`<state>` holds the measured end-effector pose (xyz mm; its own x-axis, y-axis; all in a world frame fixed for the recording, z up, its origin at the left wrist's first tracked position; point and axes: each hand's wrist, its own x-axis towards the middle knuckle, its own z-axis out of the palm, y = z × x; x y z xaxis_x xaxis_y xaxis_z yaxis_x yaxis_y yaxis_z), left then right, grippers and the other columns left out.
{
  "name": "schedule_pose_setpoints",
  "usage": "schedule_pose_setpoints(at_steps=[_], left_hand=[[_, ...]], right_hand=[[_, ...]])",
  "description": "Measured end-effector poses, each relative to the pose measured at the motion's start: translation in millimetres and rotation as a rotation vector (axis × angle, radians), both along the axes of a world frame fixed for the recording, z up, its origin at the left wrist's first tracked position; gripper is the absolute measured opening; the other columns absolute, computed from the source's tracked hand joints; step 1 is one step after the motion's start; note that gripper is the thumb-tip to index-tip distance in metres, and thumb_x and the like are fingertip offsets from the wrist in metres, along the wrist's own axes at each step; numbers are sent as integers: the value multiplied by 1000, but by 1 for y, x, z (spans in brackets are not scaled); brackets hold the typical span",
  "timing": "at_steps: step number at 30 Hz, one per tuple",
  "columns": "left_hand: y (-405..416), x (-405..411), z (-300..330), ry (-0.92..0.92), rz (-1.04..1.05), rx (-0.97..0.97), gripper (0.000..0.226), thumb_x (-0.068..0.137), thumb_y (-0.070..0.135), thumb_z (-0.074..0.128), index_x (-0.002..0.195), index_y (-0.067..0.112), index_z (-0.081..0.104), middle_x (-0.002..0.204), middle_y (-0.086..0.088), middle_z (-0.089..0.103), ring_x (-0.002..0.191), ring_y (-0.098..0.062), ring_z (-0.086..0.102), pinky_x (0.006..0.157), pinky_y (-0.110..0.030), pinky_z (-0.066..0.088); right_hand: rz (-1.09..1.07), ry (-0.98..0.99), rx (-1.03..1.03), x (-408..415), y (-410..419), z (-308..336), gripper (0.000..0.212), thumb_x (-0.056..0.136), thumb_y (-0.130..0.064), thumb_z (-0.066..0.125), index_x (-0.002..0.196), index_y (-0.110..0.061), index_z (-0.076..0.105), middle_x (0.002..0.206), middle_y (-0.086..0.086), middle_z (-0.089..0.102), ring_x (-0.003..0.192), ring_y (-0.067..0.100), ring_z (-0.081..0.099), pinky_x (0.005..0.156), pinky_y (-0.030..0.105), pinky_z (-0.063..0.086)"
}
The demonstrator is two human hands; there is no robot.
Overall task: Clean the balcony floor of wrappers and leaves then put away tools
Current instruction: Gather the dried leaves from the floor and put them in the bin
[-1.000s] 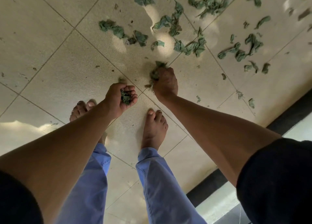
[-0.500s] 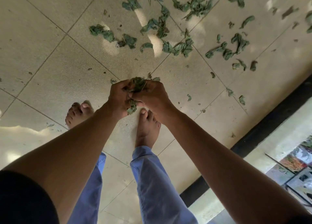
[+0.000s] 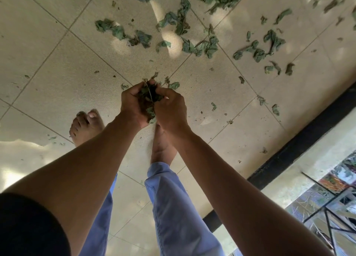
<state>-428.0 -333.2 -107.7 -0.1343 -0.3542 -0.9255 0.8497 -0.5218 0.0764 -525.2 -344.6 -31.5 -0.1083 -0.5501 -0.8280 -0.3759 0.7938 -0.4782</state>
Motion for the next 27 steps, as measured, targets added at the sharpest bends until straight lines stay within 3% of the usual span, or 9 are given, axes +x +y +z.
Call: schedule_pose_setpoints(at_steps=[5, 8, 11, 14, 16, 19, 23, 25, 27], left_hand=[[-2, -4, 4, 59, 77, 28, 29, 102, 27, 46, 91, 11, 68, 92, -10, 71, 84, -28, 74, 78, -38, 62], [-5, -3, 1, 47, 89, 50, 32, 103, 27, 43, 88, 12, 67, 85, -9, 69, 77, -24, 71, 71, -29, 59], [-7, 0, -2, 36, 98, 112, 34, 103, 26, 43, 84, 13, 68, 86, -8, 68, 83, -23, 70, 81, -27, 48], [-9, 0, -1, 31, 76, 133, 28, 101, 22, 47, 82, 14, 67, 85, -6, 68, 81, -22, 70, 84, -26, 50], [-11, 0, 3, 16, 50, 101, 26, 100, 19, 48, 81, 13, 65, 79, -5, 67, 74, -20, 69, 75, -26, 59], [-10, -1, 7, -29, -28, 96, 30, 100, 16, 49, 76, 13, 64, 66, -1, 61, 63, -15, 63, 61, -22, 56], [-1, -3, -1, -138, -102, 58, 31, 106, 14, 34, 86, 19, 56, 60, 13, 65, 55, -1, 64, 52, -16, 53], [1, 0, -2, -144, -107, 34, 31, 106, 13, 35, 87, 17, 59, 66, 10, 68, 63, -3, 68, 59, -18, 55], [-1, 7, -4, -54, -19, 32, 29, 102, 18, 42, 87, 12, 66, 82, -3, 70, 80, -18, 72, 73, -26, 58]], right_hand=[[74, 55, -185, -5, 6, 4, 54, 82, 1, 57, 127, -27, 62, 105, -7, 75, 99, 6, 70, 82, 29, 61], [222, 0, -191, -13, 5, 2, 58, 81, 4, 61, 130, -26, 63, 108, -10, 75, 103, 1, 69, 87, 17, 55], [446, -23, -266, -15, 7, 0, 65, 77, 12, 60, 132, -23, 66, 116, -9, 75, 113, 5, 67, 93, 9, 47], [515, 4, -433, -14, 10, -8, 64, 71, 18, 60, 124, -15, 70, 112, 0, 74, 107, 16, 68, 89, 24, 54], [536, 45, -559, -12, 10, -16, 54, 69, 18, 60, 114, -10, 73, 104, 5, 70, 94, 21, 66, 78, 28, 54], [590, 141, -671, -3, 7, -29, 35, 76, 13, 62, 102, -8, 71, 93, 6, 62, 81, 20, 60, 65, 28, 51], [716, 104, -766, 8, 6, -32, 28, 80, -5, 50, 98, -9, 71, 96, 4, 64, 92, 23, 60, 76, 37, 55], [680, 128, -808, 8, 5, -30, 31, 80, -6, 49, 101, -9, 72, 101, 5, 65, 96, 23, 60, 82, 35, 53], [523, 201, -822, 3, 2, -35, 33, 79, 4, 51, 102, -10, 71, 100, 5, 66, 95, 22, 61, 82, 28, 50]])
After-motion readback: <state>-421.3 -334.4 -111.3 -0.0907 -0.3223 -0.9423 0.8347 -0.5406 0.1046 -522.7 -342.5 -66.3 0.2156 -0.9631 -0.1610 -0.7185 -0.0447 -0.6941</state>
